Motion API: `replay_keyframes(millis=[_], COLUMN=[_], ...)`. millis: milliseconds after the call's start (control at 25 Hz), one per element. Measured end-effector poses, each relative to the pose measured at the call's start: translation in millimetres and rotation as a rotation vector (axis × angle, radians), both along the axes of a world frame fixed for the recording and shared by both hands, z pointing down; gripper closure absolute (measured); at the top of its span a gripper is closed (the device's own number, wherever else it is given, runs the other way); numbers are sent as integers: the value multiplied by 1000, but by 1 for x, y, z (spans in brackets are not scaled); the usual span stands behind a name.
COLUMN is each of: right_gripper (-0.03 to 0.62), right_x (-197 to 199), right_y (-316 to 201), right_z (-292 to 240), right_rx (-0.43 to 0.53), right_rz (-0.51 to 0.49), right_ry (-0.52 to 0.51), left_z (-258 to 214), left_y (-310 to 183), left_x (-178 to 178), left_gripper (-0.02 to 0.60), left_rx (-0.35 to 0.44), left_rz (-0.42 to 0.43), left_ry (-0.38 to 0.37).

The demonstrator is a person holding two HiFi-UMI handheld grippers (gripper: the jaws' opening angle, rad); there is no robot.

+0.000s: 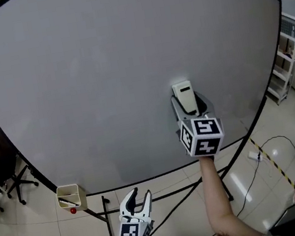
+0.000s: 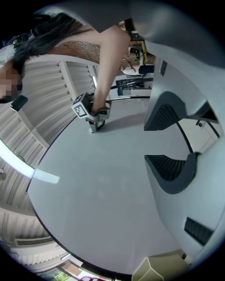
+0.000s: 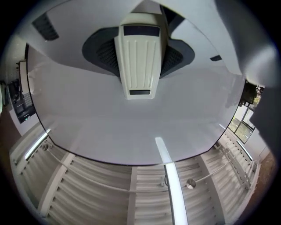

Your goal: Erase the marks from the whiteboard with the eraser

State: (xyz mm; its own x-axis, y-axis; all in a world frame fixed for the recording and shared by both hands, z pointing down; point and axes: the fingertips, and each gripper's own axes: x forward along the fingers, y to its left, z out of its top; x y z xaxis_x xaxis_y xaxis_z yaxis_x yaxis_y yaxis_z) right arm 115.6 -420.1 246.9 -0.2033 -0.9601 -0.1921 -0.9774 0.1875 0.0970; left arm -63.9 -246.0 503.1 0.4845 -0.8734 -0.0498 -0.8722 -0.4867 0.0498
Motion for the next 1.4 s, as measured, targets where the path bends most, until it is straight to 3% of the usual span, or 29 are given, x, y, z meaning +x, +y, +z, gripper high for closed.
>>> replay_keyframes(millis=[120, 240, 360, 440, 560, 640, 800, 880, 1000, 1080, 1280, 1400], right_gripper=[319, 318, 319, 322, 321, 319, 319, 322, 325, 322, 321, 322], right_x=[15, 7, 2, 11, 30, 27, 1, 1, 12, 17, 3, 11], right_y=[-2, 2, 4, 0, -6, -5, -3, -6, -10, -10, -6, -6], right_z=[-54, 26, 99, 60, -44, -27, 101, 84, 1, -23, 59, 34], right_rx=[67, -51, -176, -128, 19, -12, -226, -206, -100, -66, -205, -166], right_rz=[-14, -34, -17, -3, 0, -28, -61, -61, -73, -71, -75, -39], right_ry=[-65, -87, -26, 11, -30, -58, -16, 18, -17, -37, 7, 58], left_z=[-1, -6, -4, 0, -2, -7, 2, 5, 3, -1, 7, 9], left_y=[-3, -3, -1, -1, -4, -4, -2, -2, -4, -6, -8, -8], left_x=[6, 13, 14, 13, 16, 23, 21, 18, 15, 18, 18, 16], left_gripper=[428, 429, 428, 428, 428, 428, 428, 428, 428, 429, 428, 428], left_rx=[3, 17, 10, -3, -18, -12, -7, -19, -34, -42, -26, -28], left_rz=[12, 28, 35, 27, 18, 23, 38, 27, 7, 0, 19, 17], left_ry=[1, -5, -7, -1, 23, 34, -8, 3, 26, 45, 5, 8])
